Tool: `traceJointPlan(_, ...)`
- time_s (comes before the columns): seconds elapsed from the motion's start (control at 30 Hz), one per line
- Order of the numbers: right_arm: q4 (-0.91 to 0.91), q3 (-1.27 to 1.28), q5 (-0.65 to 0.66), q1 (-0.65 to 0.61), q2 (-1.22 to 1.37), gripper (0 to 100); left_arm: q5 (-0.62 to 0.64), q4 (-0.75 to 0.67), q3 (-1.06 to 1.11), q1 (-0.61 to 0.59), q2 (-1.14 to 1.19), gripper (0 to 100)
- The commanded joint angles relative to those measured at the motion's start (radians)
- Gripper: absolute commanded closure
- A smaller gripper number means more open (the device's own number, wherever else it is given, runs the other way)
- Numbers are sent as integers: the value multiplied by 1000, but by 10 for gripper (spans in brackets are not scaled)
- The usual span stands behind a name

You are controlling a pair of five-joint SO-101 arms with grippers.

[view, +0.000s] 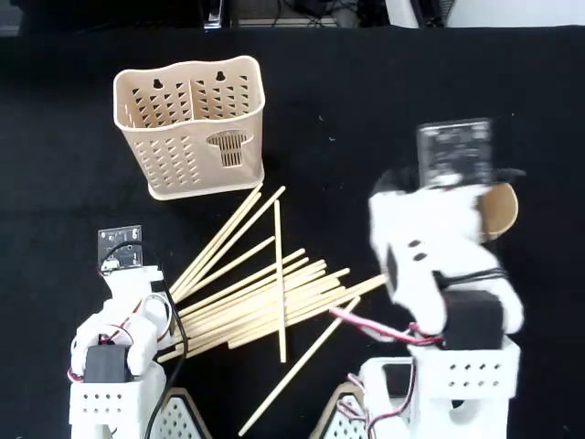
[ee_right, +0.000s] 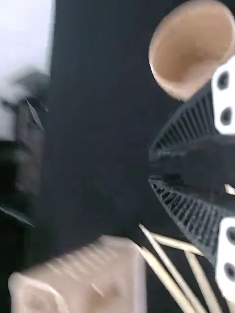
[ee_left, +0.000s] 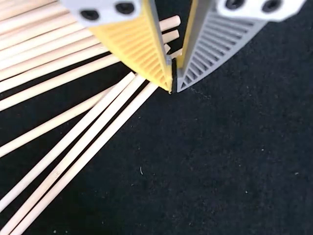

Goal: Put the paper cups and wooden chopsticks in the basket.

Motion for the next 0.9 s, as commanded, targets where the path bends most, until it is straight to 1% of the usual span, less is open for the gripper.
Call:
traceJointPlan(0.0, 115, -47, 9, -141, 42, 878, -2, 5, 16, 4, -5, 968)
traceJointPlan(0.1, 163, -47, 17, -193, 137, 878, -2, 5, 16, 4, -5, 968)
traceJointPlan(0.27, 161, -50, 18, -198, 318, 876, -2, 5, 16, 4, -5, 968)
traceJointPlan(0.43, 161, -53, 18, -256, 460, 875, -3, 5, 16, 1, -5, 970)
traceJointPlan(0.5, 144, -48, 18, -278, 478, 876, -5, 5, 18, 1, -5, 968)
traceJointPlan(0.7, 132, -51, 18, -292, 469, 876, -6, -2, 13, -2, -5, 967)
traceJointPlan(0.8, 133, -33, 18, -302, 476, 875, -6, 6, -27, -68, -5, 967)
traceJointPlan(0.87, 118, -12, 26, -307, 470, 875, -32, 6, -97, -160, -5, 967)
